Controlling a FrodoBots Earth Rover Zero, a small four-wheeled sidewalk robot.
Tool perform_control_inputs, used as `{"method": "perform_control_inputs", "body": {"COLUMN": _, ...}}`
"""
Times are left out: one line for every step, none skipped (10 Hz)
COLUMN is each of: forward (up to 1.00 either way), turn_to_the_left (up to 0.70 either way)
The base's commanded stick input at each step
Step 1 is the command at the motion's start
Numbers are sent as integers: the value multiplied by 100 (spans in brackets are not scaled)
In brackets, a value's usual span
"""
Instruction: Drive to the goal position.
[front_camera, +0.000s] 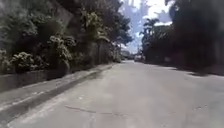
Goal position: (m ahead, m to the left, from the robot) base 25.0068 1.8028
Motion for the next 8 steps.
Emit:
{"method": "perform_control_inputs", "body": {"forward": 100, "turn_to_the_left": -40}}
{"method": "perform_control_inputs", "body": {"forward": 100, "turn_to_the_left": -29}}
{"method": "perform_control_inputs", "body": {"forward": 100, "turn_to_the_left": -4}}
{"method": "perform_control_inputs", "body": {"forward": 100, "turn_to_the_left": 14}}
{"method": "perform_control_inputs", "body": {"forward": 100, "turn_to_the_left": 12}}
{"method": "perform_control_inputs", "body": {"forward": 100, "turn_to_the_left": 11}}
{"method": "perform_control_inputs", "body": {"forward": 100, "turn_to_the_left": 8}}
{"method": "perform_control_inputs", "body": {"forward": 100, "turn_to_the_left": 0}}
